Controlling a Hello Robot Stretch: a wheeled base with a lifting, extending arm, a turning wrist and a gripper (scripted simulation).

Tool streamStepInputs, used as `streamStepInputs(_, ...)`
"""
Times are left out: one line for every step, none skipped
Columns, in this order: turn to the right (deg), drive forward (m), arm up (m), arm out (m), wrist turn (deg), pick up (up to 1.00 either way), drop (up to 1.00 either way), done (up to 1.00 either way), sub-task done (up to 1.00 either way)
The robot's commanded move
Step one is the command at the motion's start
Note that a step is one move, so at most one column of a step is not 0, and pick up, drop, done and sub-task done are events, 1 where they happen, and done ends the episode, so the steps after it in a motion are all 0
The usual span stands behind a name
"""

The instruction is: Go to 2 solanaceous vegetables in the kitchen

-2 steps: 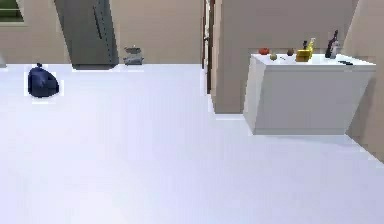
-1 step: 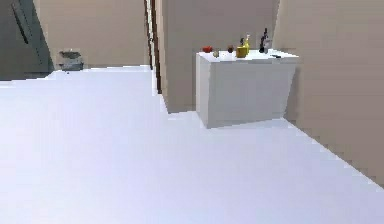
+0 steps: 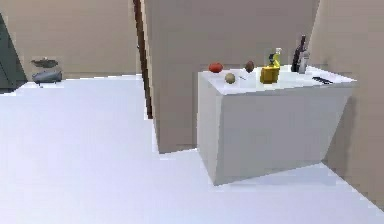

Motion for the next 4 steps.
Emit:
streamStepInputs(0.0,0.70,0.00,0.00,0.0,0.00,0.00,0.00,0.00)
streamStepInputs(18.0,0.00,0.00,0.00,0.0,0.00,0.00,0.00,0.00)
streamStepInputs(0.0,0.00,0.00,0.00,0.0,0.00,0.00,0.00,1.00)
streamStepInputs(-45.0,0.00,0.00,0.00,0.0,0.00,0.00,0.00,0.00)
